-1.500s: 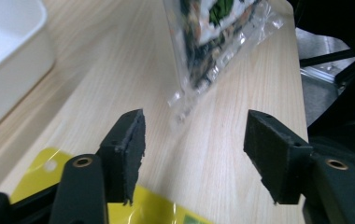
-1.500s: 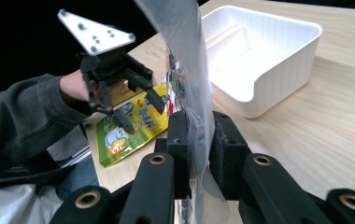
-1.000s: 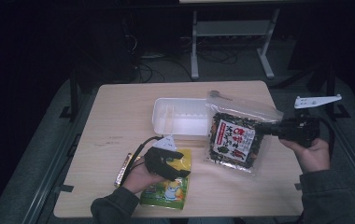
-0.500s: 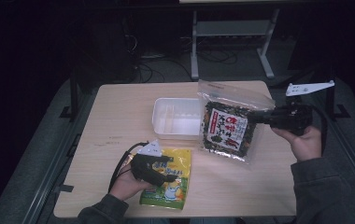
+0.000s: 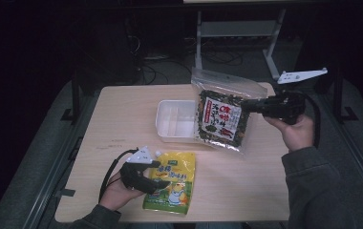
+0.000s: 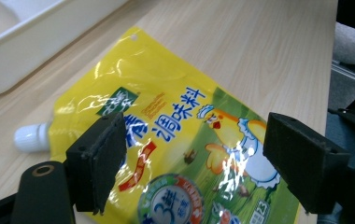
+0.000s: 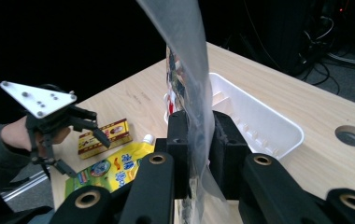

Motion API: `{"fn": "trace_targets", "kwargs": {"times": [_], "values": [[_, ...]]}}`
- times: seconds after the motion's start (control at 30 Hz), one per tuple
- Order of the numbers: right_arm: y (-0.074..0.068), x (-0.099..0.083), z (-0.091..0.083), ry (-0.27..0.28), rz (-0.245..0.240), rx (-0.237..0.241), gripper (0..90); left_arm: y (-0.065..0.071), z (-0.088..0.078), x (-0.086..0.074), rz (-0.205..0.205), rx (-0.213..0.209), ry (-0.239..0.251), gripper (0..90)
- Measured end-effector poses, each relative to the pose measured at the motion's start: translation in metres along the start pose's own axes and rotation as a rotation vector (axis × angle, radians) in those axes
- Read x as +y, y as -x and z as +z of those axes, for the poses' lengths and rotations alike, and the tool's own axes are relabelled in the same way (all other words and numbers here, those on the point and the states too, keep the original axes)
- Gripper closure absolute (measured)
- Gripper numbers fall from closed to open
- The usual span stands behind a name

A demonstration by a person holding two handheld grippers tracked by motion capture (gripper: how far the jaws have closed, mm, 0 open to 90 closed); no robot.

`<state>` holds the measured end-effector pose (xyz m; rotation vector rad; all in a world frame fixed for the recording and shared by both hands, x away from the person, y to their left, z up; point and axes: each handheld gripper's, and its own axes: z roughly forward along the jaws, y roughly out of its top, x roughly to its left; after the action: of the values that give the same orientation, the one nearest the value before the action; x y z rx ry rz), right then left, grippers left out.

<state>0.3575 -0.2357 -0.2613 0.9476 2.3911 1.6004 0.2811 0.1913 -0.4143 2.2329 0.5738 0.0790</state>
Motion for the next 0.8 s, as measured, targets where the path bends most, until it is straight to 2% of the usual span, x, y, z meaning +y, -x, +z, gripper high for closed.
{"fn": "trace_targets", "kwargs": {"times": [0.57, 0.8], "values": [[0.0, 0.032, 0.032, 0.043, -0.003, -0.078, 78.9, -0.006, -0.007, -0.015, -0.031, 0.016, 0.008, 20.0], [0.003, 0.046, 0.057, 0.063, -0.003, -0.115, 78.9, -0.008, -0.011, -0.018, -0.039, 0.015, 0.02, 20.0]]}}
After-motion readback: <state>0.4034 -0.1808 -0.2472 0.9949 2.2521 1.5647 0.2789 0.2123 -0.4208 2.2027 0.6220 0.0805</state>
